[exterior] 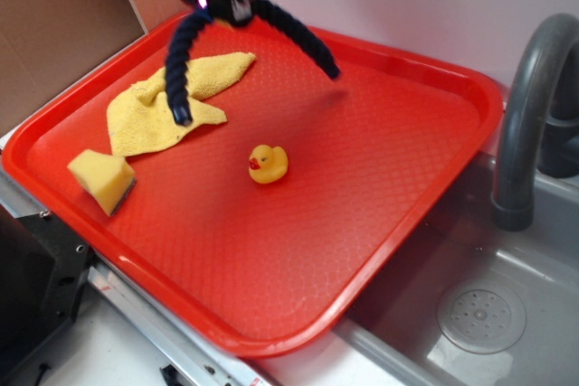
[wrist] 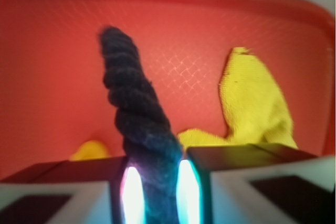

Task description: Grab the blue rope.

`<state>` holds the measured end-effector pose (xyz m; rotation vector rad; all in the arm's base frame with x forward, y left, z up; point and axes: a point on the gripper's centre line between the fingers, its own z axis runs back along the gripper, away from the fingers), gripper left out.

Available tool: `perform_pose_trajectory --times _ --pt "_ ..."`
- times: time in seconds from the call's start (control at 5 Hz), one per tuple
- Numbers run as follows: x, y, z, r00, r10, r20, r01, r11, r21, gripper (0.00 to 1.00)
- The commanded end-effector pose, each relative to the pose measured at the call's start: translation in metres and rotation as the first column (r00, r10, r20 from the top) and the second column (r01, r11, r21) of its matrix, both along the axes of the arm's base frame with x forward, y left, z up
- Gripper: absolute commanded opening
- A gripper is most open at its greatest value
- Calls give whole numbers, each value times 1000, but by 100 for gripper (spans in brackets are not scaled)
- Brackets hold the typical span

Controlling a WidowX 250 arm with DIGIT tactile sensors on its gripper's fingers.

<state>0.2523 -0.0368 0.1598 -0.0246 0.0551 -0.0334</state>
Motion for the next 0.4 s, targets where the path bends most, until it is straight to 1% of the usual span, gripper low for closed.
perform_pose_trajectory --times 0.0,0.2 --pt "-42 -35 62 982 -10 188 11 1000 -6 0" --pt "-41 -36 54 983 -23 183 30 999 -35 0"
